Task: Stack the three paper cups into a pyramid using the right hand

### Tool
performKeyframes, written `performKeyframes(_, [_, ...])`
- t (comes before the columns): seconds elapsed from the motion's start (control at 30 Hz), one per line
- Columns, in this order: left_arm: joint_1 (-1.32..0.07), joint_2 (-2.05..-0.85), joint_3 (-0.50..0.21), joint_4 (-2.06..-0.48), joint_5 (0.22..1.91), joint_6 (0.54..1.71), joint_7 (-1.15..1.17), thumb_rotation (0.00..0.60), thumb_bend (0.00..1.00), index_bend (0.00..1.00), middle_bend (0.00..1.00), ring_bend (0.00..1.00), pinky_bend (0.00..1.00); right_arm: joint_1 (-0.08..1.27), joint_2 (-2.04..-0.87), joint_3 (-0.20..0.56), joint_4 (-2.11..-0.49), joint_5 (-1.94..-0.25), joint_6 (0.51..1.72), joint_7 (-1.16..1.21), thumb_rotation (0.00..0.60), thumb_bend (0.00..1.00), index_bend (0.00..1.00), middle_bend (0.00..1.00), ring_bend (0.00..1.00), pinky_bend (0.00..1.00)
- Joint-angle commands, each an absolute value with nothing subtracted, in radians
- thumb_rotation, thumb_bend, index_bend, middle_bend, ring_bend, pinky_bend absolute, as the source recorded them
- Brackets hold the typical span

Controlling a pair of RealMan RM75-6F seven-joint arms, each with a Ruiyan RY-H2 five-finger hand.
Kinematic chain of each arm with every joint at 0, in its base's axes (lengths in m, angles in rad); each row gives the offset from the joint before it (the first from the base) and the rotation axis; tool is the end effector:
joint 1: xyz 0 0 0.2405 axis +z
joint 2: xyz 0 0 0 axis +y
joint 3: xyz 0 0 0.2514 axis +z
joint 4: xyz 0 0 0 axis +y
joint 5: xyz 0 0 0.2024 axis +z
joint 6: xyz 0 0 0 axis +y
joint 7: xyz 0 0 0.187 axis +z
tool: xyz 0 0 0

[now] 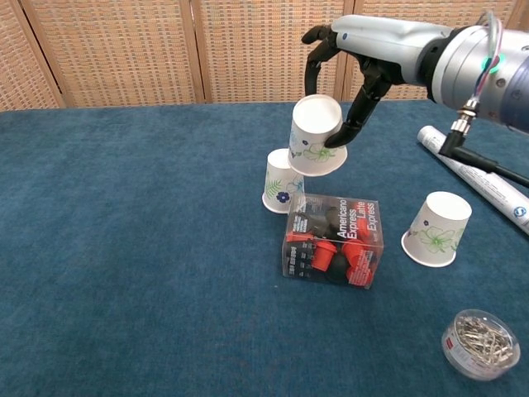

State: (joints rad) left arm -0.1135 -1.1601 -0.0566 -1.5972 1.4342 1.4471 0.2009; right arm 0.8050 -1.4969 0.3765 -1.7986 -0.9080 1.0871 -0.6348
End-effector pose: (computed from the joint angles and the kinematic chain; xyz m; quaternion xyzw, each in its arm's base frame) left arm -0.3098 0.2329 0.1512 -0.6187 -0.3514 -0.3247 0.6232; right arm -0.0410 -0.3794 0.0266 0.7004 -0.3647 0.4435 0.4240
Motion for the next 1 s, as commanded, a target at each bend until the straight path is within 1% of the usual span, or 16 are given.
performKeyframes(0.03, [-0.115,-1.165,-0.058,-1.592,1.434,1.448,0.205,0.600,0.31,0.00,0.00,0.00,0.00,0.832,-1.505,0.385,-1.742,-0.882,1.059,-0.599,0.600,0.04,0.54,0.00,0.00,0.00])
performKeyframes(0.5, [-0.118,-1.175,-0.059,-1.579,1.431,1.449,0.217,0.600,0.31,0.00,0.00,0.00,0.00,0.860,-1.541,0.344,-1.552,-0.839,1.002,-0.519,0.600,0.04,0.54,0.00,0.00,0.00])
performKeyframes(1.0, [-0.120,-1.179,-0.056,-1.580,1.434,1.448,0.228,0.600,0.31,0.00,0.00,0.00,0.00,0.860,-1.564,0.313,-1.486,-0.818,0.971,-0.464,0.600,0.04,0.54,0.00,0.00,0.00])
